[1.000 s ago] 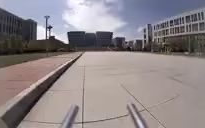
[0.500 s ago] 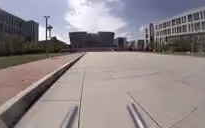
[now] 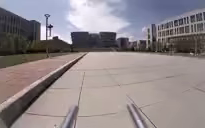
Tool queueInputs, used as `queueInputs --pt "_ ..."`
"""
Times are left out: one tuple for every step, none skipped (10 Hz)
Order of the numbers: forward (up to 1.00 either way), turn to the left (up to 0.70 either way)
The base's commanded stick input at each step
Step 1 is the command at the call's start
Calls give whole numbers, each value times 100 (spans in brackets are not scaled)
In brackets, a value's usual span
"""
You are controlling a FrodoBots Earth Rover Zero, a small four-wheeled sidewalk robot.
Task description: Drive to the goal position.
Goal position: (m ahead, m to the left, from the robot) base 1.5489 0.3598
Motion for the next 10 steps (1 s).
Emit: queueInputs --pt "70 0" --pt "70 0" --pt "70 0" --pt "70 0" --pt "70 0" --pt "70 0" --pt "70 0" --pt "70 0" --pt "70 0" --pt "70 0"
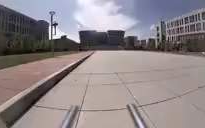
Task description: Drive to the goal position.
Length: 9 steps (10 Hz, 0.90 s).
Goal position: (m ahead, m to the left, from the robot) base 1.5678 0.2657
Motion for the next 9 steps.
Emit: queueInputs --pt "70 0" --pt "70 0" --pt "70 0" --pt "70 0" --pt "70 0" --pt "70 0" --pt "70 0" --pt "70 0" --pt "70 0"
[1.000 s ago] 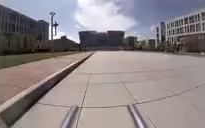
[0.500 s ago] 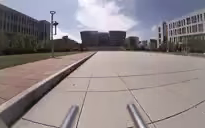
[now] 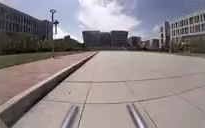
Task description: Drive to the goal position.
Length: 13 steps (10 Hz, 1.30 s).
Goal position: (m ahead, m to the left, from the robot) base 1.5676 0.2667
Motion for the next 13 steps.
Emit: queueInputs --pt "70 0" --pt "70 0" --pt "70 -10" --pt "70 -31" --pt "70 -35" --pt "70 -35" --pt "70 -35" --pt "70 0" --pt "70 0" --pt "70 0" --pt "70 0" --pt "70 0" --pt "70 0"
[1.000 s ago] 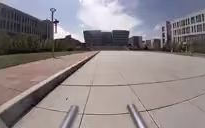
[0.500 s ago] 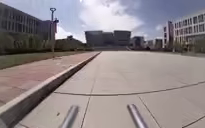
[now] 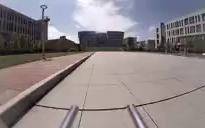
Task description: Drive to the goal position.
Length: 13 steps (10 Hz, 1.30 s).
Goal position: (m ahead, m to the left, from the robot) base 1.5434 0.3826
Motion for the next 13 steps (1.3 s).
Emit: queueInputs --pt "70 0" --pt "70 0" --pt "70 0" --pt "70 0" --pt "70 0" --pt "70 0" --pt "70 0" --pt "70 0" --pt "70 0" --pt "70 0" --pt "70 0" --pt "70 0" --pt "70 0"
